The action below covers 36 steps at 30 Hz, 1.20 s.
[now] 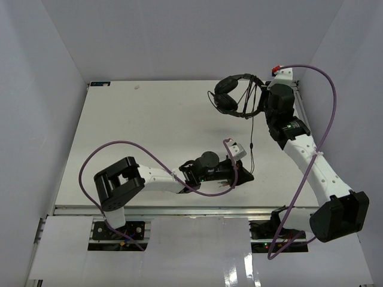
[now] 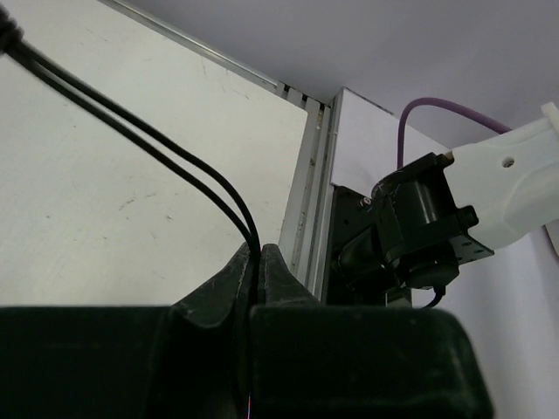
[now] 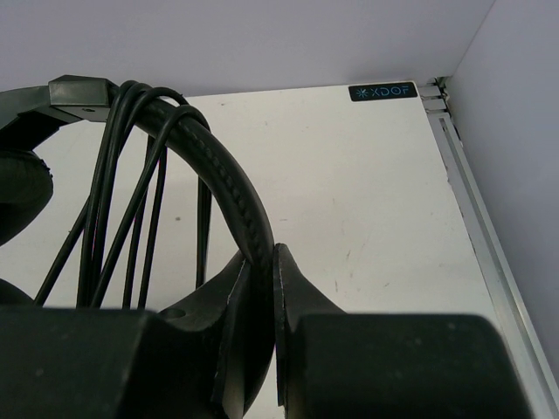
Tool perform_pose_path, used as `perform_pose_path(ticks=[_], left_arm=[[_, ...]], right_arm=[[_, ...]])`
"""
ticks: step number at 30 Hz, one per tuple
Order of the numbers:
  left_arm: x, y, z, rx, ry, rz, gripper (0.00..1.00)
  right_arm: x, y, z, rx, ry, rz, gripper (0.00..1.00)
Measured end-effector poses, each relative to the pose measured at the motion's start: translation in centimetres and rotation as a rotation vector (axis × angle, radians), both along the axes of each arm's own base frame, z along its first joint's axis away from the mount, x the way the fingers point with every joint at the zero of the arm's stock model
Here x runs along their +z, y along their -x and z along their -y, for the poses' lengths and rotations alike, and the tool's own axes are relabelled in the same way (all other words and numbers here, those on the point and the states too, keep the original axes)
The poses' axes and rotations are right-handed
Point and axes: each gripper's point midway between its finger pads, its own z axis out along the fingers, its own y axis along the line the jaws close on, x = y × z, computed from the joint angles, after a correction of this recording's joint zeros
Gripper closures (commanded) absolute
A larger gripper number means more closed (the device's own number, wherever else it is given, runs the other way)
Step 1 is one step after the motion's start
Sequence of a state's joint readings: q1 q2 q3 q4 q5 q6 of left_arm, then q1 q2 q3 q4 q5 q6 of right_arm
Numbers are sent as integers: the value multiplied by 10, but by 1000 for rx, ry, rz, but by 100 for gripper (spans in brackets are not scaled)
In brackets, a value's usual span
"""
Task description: Wrap the headphones
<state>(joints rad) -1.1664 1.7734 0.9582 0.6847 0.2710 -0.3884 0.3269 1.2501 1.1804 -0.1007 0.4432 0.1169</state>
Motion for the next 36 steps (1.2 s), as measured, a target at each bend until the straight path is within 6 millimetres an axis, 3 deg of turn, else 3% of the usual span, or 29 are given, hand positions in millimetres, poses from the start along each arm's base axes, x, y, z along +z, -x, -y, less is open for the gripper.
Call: perform_pose_path(ticks=[7,11,16,19,24,27,30,36], left_arm=[[34,18,17,-52,-23,51,94],[69,22,-1,-35,-33,107,93],[98,15,-30,35,-51,157,93],[84,18,-43,41,-93,147,94],[20,25,-60,29,-222,86,94],[-7,27,-63,27,-266,50,95],[-19,27,-61,21,-281,32,95],[-20,26,-59,22,-278,40,95]], right_arm=[[-25,-1,6,-6,83,-17,92],[-43,3,9,12,143,-46,92],[-39,6,4,51,152,-34,92],[-31,8,-1,77,131,-14,92],[-19,9,-14,123,66,-13,92],[-18,14,-23,164,26,-43,92],[-14,16,-28,188,-1,-55,92],[-9,18,-28,191,-17,-62,92]])
